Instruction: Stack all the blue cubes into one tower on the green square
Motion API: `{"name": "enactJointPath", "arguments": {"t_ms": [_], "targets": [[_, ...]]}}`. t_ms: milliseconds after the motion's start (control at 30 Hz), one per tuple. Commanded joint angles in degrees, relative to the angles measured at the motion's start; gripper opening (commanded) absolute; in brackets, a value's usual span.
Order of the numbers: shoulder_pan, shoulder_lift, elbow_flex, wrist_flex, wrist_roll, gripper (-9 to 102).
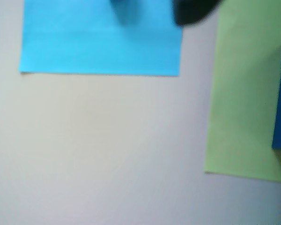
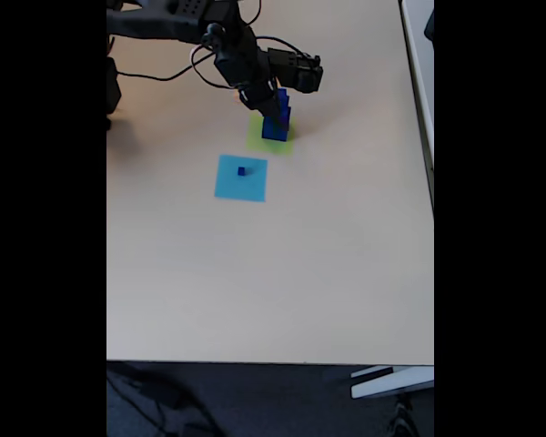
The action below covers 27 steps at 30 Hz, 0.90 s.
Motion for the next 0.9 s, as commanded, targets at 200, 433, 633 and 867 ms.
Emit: {"name": "enactJointPath", "arguments": {"t_ms": [200,433,633,867], "targets": [[0.9,12.7,9.0,-3.6,-2.9,19],[3.8,14.5,12.0,-2.8,-4.0,19],[5.6,16.8,17.9,-4.5,0.8,19],[5.5,17.8,27.9,-12.6,7.1,19]]}}
